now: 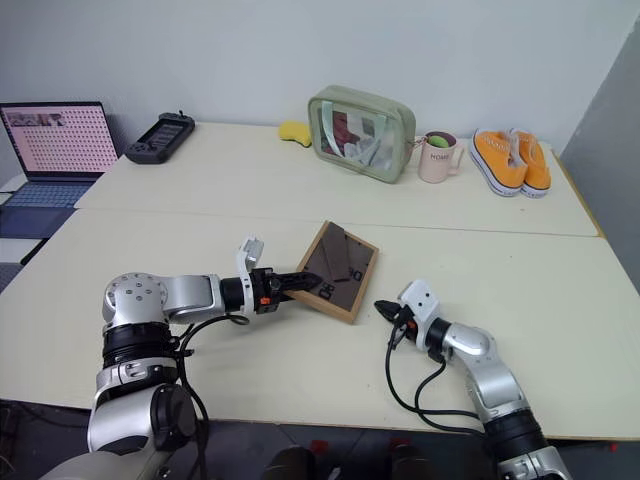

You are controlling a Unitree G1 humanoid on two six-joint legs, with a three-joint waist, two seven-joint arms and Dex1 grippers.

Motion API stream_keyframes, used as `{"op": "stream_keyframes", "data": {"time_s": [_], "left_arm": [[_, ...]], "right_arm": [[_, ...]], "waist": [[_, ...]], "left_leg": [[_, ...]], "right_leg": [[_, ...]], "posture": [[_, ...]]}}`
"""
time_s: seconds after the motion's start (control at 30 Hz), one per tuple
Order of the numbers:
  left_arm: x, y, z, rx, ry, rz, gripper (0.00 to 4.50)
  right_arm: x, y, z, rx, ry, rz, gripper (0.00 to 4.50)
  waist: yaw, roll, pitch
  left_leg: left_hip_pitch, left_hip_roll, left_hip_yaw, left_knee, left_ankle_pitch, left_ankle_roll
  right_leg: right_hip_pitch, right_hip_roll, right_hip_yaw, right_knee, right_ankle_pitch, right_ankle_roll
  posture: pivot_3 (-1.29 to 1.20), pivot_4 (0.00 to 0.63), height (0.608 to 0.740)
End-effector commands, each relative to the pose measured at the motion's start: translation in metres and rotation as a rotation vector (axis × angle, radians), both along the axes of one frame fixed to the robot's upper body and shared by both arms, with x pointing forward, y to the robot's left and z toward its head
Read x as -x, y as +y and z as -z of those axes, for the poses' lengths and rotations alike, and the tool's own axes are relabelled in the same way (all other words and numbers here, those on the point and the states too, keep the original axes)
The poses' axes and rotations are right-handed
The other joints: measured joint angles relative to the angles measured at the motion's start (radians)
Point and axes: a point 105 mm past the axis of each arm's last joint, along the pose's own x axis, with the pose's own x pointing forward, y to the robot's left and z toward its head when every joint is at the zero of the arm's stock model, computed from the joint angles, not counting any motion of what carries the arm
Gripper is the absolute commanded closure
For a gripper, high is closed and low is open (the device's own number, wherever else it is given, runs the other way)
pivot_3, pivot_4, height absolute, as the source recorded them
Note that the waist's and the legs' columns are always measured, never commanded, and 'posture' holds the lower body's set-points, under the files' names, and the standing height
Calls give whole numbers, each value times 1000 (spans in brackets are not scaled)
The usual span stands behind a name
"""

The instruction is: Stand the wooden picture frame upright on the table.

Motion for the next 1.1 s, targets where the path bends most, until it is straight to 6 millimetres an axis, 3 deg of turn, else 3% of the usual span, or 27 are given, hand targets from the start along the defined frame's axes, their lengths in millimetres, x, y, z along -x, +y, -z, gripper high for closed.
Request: {"op": "stream_keyframes", "data": {"time_s": [0.03,0.23,0.4,0.53,0.73,0.87,1.03,1.1], "left_arm": [[-8,-2,-26,-28,-156,6,3205],[-27,2,-78,-116,-562,-48,3205],[-24,2,-110,-231,-864,-10,3205],[-13,-4,-113,-338,-1016,76,3205],[1,-6,-108,-385,-1071,147,3205],[1,-2,-105,-384,-1056,130,3205],[5,-2,-101,-361,-1025,143,3205],[10,-5,-100,-329,-1007,169,3205]], "right_arm": [[-1,-10,-1,15,-14,18,4500],[-9,-35,-18,39,-47,40,4500],[-18,-57,-44,38,-83,61,4500],[-23,-57,-71,-7,-122,52,4500],[-28,-39,-129,-88,-258,6,4500],[-19,-14,-155,-138,-308,-62,3730],[-17,-1,-164,-140,-342,-82,2582],[-17,6,-166,-152,-338,-97,2582]], "waist": [[0,0,0],[2,-1,0],[2,0,1],[1,0,1],[-3,0,1],[0,0,1],[3,0,1],[3,0,1]], "left_leg": [[0,0,0,0,0,0],[-1,0,0,-1,2,-3],[-2,0,1,-5,2,-4],[-2,1,2,-10,3,-4],[-3,1,4,-12,3,-4],[-3,1,3,-11,1,-1],[-4,1,2,-11,1,-1],[-4,1,2,-11,1,-1]], "right_leg": [[0,0,0,0,0,0],[-1,0,0,-2,0,0],[-1,0,1,-7,0,0],[-3,0,1,-9,0,0],[-5,0,2,-10,0,0],[-4,0,1,-9,0,0],[-4,0,1,-9,0,0],[-5,0,1,-9,0,0]], "posture": [[0,150,740],[0,150,740],[0,150,740],[0,150,740],[0,150,740],[0,150,740],[0,150,740],[0,150,740]]}}
